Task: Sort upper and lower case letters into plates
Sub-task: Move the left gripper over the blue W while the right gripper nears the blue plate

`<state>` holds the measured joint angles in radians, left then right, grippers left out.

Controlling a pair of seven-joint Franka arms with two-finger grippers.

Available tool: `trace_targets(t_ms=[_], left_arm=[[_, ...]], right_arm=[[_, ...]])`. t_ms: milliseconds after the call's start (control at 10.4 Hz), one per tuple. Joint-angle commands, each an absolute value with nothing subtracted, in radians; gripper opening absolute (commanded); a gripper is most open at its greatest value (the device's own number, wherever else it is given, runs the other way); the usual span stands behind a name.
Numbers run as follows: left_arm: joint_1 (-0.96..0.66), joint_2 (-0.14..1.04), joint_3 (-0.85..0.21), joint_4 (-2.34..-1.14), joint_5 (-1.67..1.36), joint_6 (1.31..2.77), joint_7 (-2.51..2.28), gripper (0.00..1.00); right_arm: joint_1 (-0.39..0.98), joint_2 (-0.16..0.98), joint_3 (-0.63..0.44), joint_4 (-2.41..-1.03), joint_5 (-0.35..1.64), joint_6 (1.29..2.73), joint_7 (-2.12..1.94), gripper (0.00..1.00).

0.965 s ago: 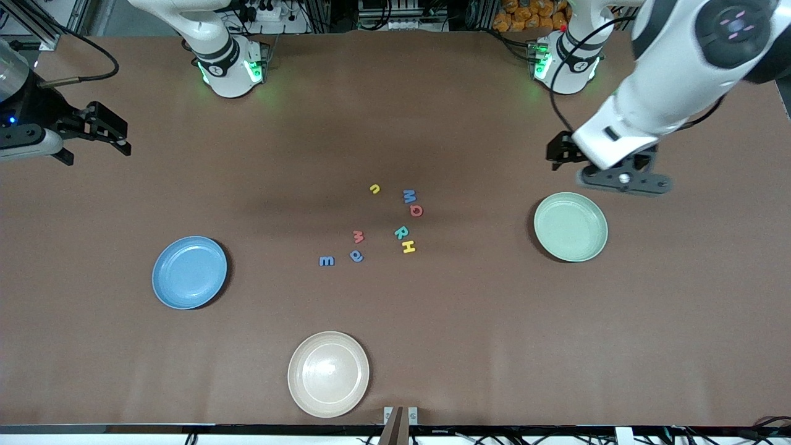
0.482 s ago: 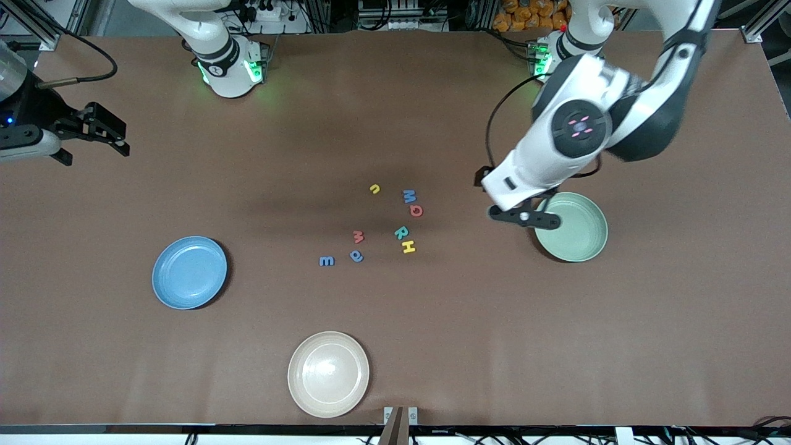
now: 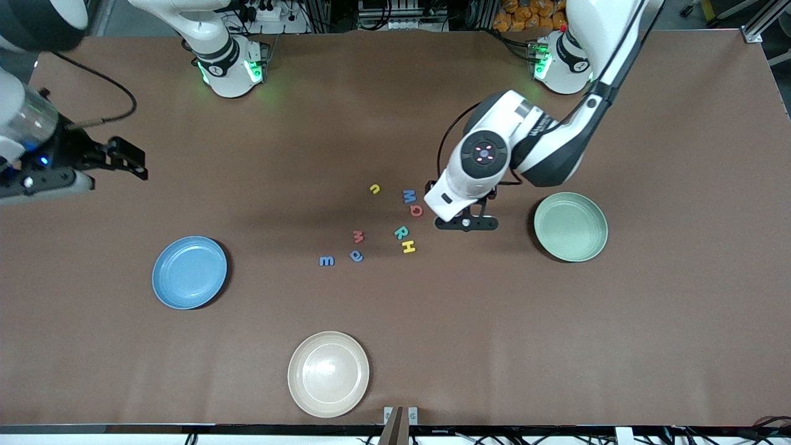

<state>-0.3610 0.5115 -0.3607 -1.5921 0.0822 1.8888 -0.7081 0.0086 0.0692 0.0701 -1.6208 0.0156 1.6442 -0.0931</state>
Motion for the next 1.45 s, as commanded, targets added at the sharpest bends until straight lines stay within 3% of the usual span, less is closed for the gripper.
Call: trace_targets(t_ms=[0,386,772,1351], left_arm=[[-0.44,0.569,-0.351,-1.569,0.187,1.901,-0.825,1.0],[-0.514,0.643,-0.344,-1.542,0.199,1.965,-0.952,1.0],[-0.6,0.679,-0.325,-1.532,0.219,2.008,-1.1,1.0],[-0.597,0.75,-0.308,-1.52,0.216,2.08,-1.17,1.0]], right_arm=[[0.011,0.148,0.08,-1.606,0.008,1.67,-0.097,1.0],[0.025,0.239,0.08,-1.608,0.005,1.766,-0.097,1.0],[0.031,0.241,0.08,-1.609,0.005,1.766,-0.097,1.0],[0.029,0.241,0.08,-1.615,0.005,1.767,-0.095,1.0]])
